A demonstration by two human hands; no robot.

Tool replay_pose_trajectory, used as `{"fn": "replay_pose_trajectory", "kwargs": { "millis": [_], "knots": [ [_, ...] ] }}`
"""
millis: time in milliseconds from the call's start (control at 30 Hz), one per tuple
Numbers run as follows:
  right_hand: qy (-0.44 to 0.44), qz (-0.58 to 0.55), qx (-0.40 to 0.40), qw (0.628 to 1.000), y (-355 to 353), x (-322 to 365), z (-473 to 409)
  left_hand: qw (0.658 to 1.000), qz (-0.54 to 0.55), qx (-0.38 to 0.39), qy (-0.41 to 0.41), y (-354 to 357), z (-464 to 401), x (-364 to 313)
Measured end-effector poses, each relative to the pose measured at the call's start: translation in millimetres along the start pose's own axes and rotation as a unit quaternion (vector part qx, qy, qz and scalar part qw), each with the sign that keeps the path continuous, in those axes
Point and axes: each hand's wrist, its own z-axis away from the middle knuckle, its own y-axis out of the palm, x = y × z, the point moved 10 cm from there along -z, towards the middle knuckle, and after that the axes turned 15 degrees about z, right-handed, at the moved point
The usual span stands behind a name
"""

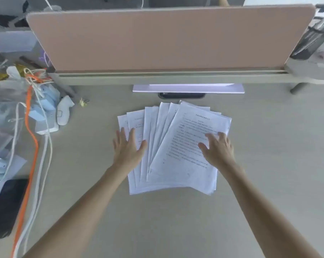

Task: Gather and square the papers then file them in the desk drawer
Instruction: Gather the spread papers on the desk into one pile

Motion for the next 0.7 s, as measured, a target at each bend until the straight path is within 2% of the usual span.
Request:
{"fn": "replay_pose_trajectory", "kwargs": {
  "millis": [67,200,367,533,700],
  "knots": [
    [0.024,0.022,-0.036,0.999,11.2,-7.4,-2.9,0.998,-0.034,-0.045,-0.003,2.0,-5.1,13.4],
    [0.016,0.056,-0.125,0.991,36.2,-7.5,-8.1,0.994,-0.058,-0.091,-0.019,15.0,-11.4,36.5],
    [0.014,0.050,-0.213,0.976,46.3,-10.4,-5.6,0.982,-0.082,-0.164,0.034,16.9,-13.3,46.9],
    [0.034,0.019,-0.198,0.979,46.3,-18.8,-6.3,0.982,-0.054,-0.166,0.075,13.2,-7.6,40.8],
    [0.023,0.041,-0.176,0.983,50.2,-10.2,-5.9,0.985,-0.061,-0.146,0.072,17.4,-4.4,39.4]
  ]
}}
